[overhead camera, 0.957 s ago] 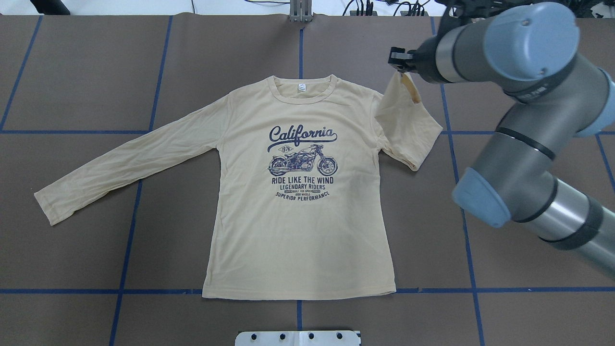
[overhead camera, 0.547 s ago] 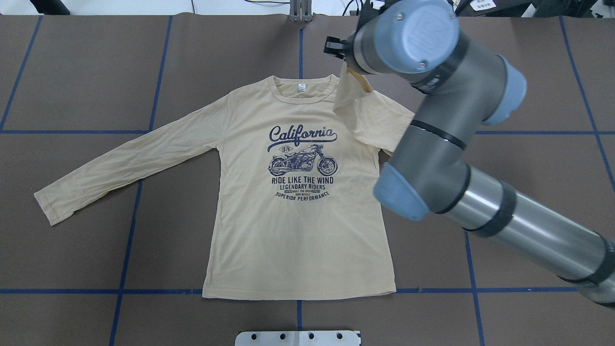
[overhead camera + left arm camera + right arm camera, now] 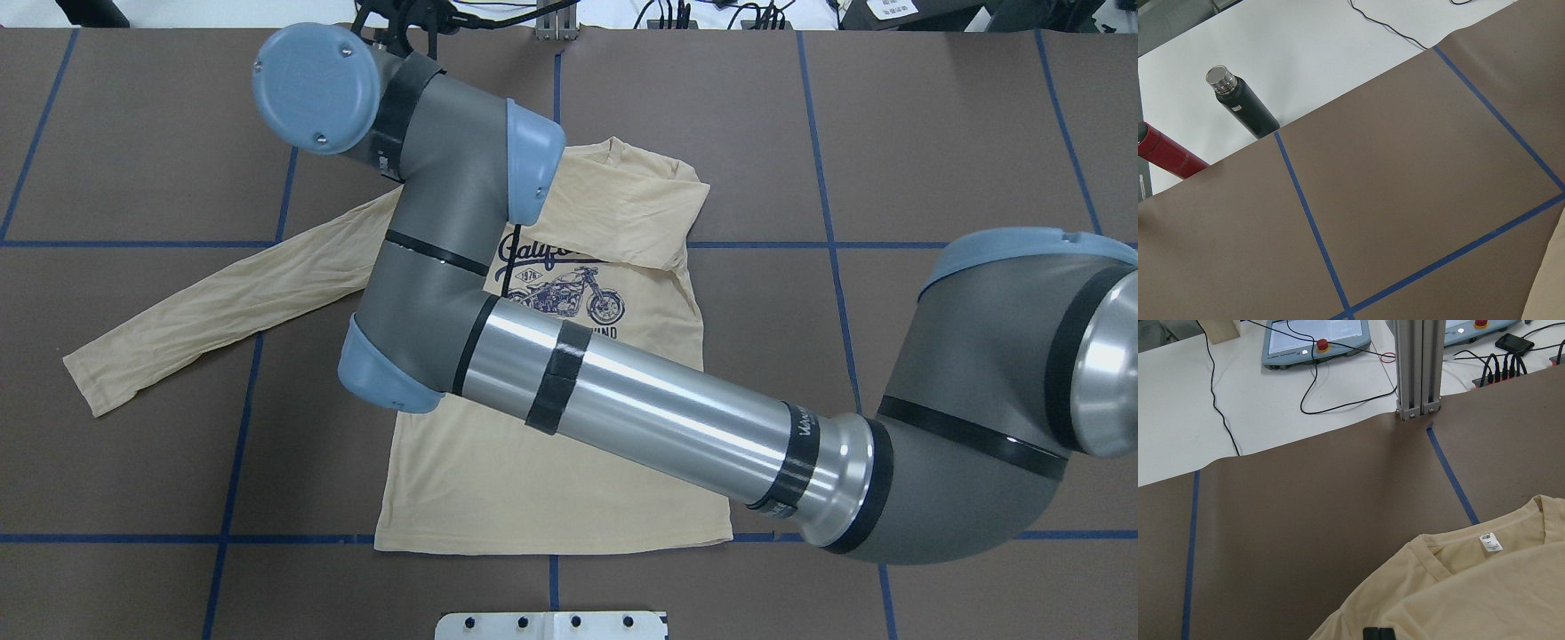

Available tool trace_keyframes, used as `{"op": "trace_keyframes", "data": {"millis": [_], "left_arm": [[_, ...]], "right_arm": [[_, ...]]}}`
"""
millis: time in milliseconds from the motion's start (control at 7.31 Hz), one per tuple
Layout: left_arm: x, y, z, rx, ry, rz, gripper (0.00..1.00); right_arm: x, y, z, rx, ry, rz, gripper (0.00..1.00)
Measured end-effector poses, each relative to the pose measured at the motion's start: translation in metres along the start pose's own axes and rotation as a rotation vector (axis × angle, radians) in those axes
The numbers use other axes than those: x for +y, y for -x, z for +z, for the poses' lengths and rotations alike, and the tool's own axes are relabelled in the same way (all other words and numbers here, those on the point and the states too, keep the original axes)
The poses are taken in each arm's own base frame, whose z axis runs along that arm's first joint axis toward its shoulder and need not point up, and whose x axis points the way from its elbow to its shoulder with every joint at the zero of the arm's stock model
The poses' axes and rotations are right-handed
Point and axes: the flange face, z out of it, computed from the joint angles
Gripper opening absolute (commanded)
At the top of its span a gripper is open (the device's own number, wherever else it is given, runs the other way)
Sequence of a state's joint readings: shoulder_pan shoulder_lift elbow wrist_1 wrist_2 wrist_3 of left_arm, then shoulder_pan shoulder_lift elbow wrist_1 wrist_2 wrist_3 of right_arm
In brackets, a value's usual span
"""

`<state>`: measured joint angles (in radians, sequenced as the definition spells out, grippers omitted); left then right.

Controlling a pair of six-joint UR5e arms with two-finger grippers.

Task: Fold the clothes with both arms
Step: 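Lift the sleeve with the right gripper and carry it across the shirt front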

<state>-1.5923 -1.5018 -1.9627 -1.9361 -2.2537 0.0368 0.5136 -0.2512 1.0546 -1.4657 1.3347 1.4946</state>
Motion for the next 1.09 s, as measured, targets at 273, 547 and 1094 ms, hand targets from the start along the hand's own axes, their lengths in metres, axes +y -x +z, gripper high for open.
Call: {"op": "trace_keyframes", "data": {"millis": [273, 547, 1094], "left_arm": [[0.001, 0.002, 0.002, 0.0, 0.005, -0.004, 1.0], [0.003, 0.002, 0.004, 0.016, 0.009, -0.008, 1.0], [-0.002, -0.013, 0.011, 0.064, -0.005, 0.033, 1.0]], "right_arm": [[0.023, 0.034, 0.003, 0.042, 0.003, 0.003, 0.96], [0.024, 0.046, -0.002, 0.046, 0.005, 0.031, 0.98], [-0.054, 0.022, -0.022, 0.118, 0.162, -0.05, 0.99]]}}
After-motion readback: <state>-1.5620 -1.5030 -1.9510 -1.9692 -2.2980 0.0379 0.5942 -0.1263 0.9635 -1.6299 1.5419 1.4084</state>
